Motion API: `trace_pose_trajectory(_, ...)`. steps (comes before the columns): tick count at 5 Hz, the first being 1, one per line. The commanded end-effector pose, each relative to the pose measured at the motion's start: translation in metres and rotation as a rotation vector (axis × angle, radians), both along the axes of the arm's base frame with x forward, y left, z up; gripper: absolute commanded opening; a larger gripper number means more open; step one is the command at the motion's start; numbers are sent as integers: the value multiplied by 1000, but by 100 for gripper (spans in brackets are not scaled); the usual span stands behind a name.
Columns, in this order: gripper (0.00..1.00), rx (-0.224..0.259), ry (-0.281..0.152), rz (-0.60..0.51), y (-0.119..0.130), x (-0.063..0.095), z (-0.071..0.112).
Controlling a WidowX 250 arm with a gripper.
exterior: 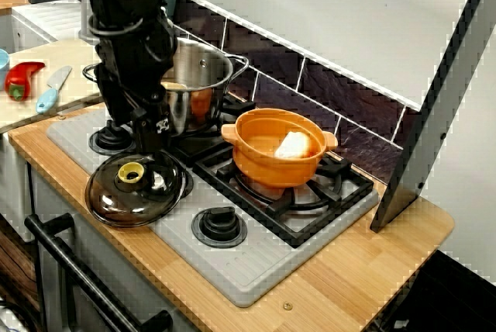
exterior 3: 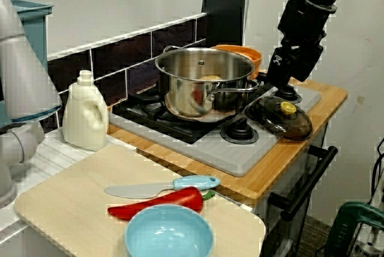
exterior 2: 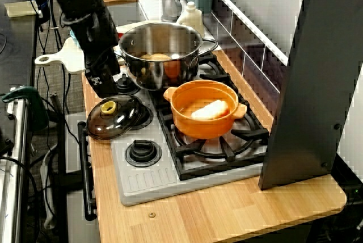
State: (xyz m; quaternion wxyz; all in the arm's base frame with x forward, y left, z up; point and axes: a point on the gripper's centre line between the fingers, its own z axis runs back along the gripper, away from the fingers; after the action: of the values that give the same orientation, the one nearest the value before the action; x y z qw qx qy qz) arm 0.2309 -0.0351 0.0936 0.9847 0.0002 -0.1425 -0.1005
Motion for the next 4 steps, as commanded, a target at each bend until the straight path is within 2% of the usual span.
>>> trace_pose_trajectory(1,100,17,-51,-12,2,-6,3)
trace_pose_trajectory(4,100,35,-62,-17,3,-12,-8)
